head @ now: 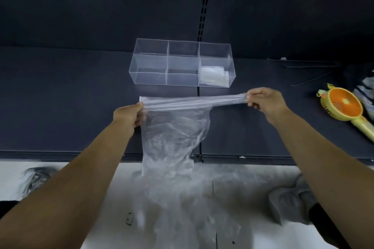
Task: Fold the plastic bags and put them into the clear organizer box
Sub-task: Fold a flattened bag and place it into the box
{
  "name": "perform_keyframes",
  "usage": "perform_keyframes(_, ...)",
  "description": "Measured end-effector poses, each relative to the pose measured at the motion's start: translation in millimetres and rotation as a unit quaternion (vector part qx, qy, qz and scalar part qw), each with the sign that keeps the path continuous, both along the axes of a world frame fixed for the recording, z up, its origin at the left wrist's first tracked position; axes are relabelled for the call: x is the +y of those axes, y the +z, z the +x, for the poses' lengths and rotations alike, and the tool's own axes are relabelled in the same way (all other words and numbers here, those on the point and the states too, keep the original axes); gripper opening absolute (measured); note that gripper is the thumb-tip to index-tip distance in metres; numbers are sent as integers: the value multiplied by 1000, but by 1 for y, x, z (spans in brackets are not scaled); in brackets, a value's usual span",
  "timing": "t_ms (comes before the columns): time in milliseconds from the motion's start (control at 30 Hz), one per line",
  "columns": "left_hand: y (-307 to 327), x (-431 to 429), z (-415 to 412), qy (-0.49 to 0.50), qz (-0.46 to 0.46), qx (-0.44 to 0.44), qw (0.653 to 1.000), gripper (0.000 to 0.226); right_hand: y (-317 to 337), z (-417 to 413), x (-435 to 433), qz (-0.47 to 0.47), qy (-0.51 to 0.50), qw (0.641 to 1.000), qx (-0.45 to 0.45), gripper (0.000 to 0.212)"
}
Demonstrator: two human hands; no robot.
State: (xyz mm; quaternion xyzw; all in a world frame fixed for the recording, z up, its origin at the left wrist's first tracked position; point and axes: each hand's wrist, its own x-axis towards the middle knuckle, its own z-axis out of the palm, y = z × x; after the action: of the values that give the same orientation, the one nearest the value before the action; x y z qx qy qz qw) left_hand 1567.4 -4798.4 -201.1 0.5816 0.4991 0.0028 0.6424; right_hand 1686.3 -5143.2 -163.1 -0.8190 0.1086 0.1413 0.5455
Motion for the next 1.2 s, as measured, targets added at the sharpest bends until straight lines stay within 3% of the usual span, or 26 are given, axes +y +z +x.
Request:
perform_keyframes(100,-3,-1,6,1,-6,-5,1000,17,-16,8,-2,-51,-100,994,-15,29)
perform_keyframes(167,0,2,4,-4,-30,-10,999,32,-23,-1,-3,-94,-133,986,-34,30)
perform_keyframes(267,7,3,-16,-51,-42,1,998,47,-22,-45,13,-31,-87,995,-31,17)
perform_keyframes(433,17,-11,-79,-113,-66,43,990,44,-17,-157,66,13,59,990,128,35)
perform_keyframes(633,23,-42,-127,-142,-99,70,982,34,-22,-205,105,15,71,982,173,26)
perform_keyframes(767,19,-49,-130,-42,-155,29,987,11,-13,-192,90,107,28,968,224,7)
perform_keyframes(900,12,-37,-131,49,-157,4,986,14,-6,-155,38,156,-11,959,238,9)
perform_keyframes(1100,-1,-36,-130,77,-151,-10,985,10,-5,-123,-17,174,5,959,224,18)
perform_keyframes(1200,-10,-35,-135,75,-150,-8,986,5,-6,-120,-30,149,8,975,163,20)
